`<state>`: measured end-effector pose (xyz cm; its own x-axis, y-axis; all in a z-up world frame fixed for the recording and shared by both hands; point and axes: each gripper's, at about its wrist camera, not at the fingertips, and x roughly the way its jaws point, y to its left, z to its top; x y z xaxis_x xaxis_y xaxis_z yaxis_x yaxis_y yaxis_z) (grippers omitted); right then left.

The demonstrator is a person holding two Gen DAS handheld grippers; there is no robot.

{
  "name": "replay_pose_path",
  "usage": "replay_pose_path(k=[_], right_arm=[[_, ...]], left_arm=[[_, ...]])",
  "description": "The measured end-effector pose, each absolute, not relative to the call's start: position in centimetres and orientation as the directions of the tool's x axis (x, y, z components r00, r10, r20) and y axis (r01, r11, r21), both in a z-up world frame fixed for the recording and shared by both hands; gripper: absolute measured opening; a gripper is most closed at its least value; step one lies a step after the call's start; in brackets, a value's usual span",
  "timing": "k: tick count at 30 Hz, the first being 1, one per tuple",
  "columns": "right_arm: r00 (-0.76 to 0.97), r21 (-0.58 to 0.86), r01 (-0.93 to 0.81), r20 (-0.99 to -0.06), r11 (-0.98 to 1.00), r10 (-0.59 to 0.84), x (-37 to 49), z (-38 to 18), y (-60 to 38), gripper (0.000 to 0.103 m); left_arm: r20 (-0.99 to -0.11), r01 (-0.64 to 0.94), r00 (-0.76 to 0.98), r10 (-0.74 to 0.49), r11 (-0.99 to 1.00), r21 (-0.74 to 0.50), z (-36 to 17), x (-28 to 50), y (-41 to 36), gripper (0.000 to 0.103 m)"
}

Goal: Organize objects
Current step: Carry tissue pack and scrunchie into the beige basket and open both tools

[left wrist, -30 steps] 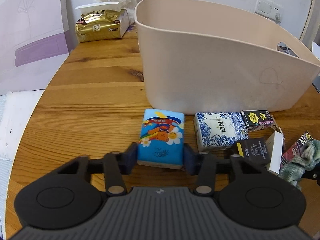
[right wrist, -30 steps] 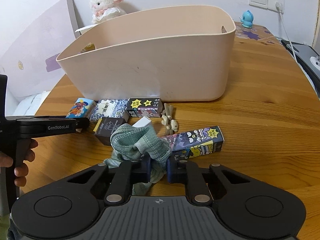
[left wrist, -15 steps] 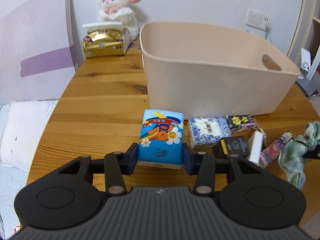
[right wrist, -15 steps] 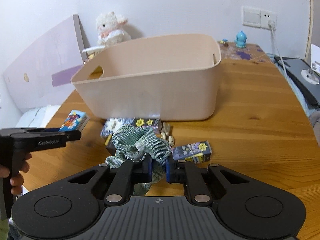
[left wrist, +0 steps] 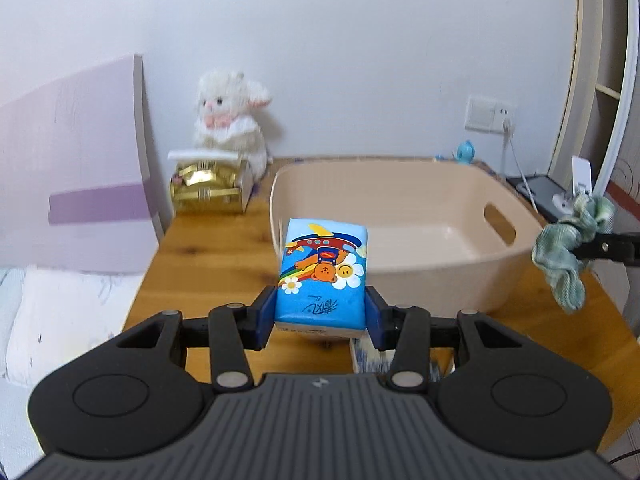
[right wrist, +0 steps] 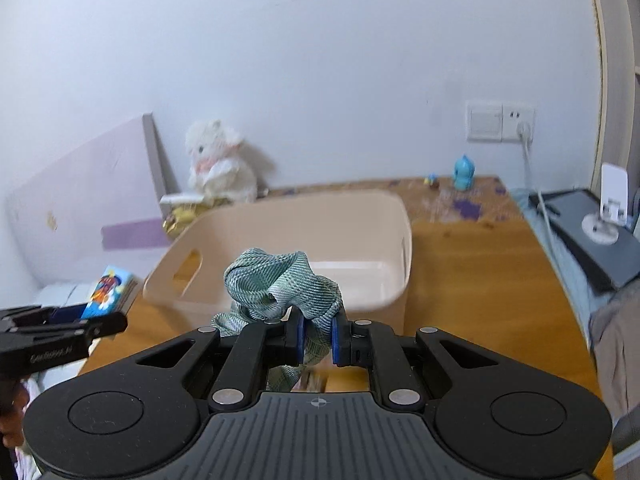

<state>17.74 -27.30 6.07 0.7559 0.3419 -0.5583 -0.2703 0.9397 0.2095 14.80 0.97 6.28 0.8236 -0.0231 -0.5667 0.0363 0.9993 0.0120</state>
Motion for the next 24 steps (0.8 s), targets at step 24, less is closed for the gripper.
replay_pose_path(k=[24], right_arm=[[0.658,0.024,-0.209,-0.736,0.978,0.159,30.2,-0.4,-23.0,0.050]], left_arm=[[-0.703,0.013,0.710,0.036,0.998,0.064,1.0,28.2,-2.4,0.049]])
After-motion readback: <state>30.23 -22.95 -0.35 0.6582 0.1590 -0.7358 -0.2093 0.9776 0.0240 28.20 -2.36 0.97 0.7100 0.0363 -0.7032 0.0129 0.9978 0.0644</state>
